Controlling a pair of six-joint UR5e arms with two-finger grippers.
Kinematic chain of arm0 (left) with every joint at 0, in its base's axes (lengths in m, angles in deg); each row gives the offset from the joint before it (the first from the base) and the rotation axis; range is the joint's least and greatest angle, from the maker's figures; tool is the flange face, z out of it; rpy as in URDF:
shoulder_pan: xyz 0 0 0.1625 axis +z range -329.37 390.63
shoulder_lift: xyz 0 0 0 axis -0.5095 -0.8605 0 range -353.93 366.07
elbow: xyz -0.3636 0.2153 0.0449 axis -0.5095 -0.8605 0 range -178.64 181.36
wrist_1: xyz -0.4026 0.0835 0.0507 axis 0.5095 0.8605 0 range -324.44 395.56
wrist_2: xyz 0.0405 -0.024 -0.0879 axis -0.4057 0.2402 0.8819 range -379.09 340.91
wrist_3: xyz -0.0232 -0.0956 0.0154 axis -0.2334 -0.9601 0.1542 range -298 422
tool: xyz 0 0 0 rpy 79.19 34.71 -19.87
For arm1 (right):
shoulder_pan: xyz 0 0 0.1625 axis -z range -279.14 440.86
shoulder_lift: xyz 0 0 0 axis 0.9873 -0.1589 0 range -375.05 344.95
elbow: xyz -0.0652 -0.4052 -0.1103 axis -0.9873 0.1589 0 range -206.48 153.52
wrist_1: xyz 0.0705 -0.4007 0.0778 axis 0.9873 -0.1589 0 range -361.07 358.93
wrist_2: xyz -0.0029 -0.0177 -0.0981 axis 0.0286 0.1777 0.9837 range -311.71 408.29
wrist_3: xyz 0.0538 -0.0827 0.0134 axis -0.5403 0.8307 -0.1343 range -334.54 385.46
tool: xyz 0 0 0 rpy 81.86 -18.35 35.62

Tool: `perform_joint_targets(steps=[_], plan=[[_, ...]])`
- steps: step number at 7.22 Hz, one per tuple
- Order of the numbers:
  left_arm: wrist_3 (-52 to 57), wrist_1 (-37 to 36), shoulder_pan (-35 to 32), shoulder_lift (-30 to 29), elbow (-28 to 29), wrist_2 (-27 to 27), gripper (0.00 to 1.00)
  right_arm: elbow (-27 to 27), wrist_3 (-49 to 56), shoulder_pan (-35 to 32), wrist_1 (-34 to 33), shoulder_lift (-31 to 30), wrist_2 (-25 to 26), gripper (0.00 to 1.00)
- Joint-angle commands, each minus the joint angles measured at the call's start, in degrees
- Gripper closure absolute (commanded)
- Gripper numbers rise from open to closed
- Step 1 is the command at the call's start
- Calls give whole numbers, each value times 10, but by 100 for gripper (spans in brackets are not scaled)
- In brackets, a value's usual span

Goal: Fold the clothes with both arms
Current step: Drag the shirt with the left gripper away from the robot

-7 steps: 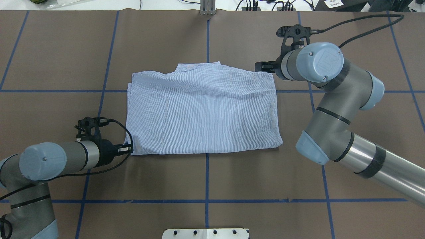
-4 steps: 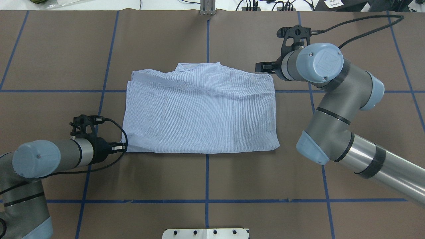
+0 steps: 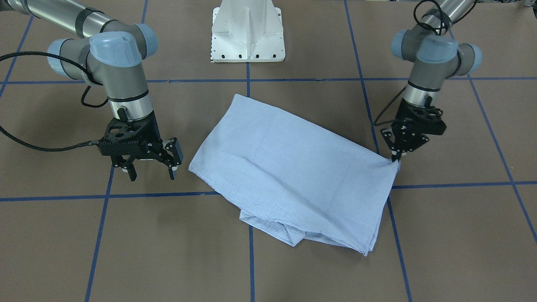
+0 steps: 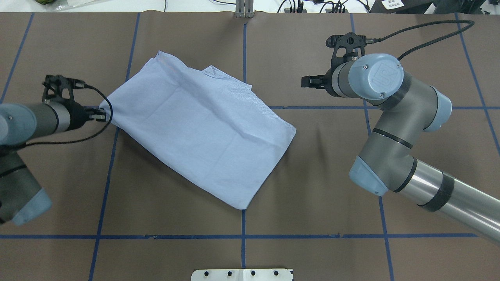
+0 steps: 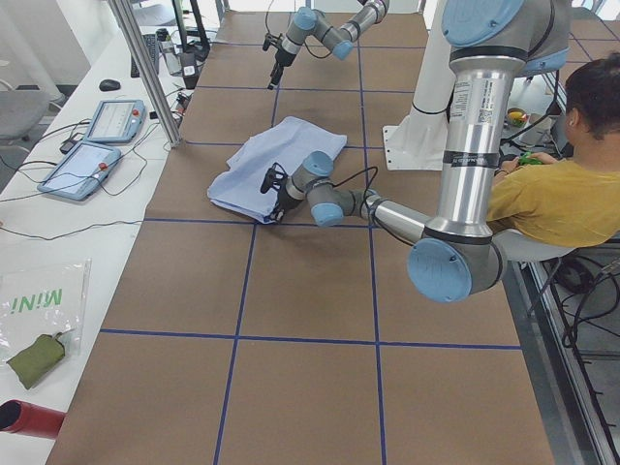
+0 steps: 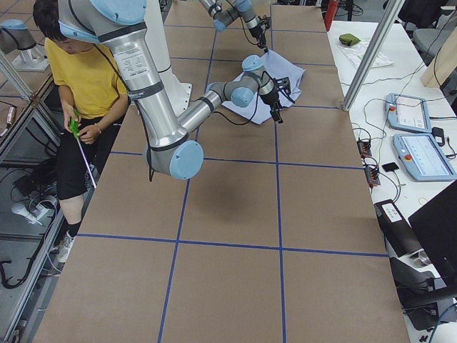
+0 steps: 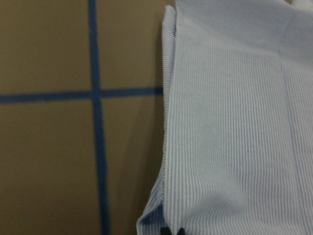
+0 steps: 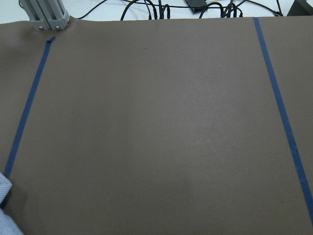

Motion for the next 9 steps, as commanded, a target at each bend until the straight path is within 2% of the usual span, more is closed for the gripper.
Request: perform_joint_targets(steps=[1,2,3,4,5,6,7,8,9], plan=[[87,3,-96,-164,216,-2,100,-2,-1,0,0,0,0,0],[88,9,-111,-245,316,-4,100,-5,-6,3,1,2,0,0],[88,24,-116,-311,392,-4,100,-7,-12,6,0,7,-1,0],[90,27,-132,-323,410,-8,100,-6,-14,7,0,8,-1,0],[139,59,-139,-289,389,-5,1,-7,-16,7,0,10,-1,0],[177,102,-158,-240,336,9,0,-4,-49,11,-9,25,-3,0],[187,100,-170,-195,284,79,0,0,-98,21,-27,48,-3,0],[188,104,-184,-175,259,123,0,0,-132,39,-59,76,0,0],[181,106,-184,-152,226,126,0,8,-223,66,-99,116,5,0]])
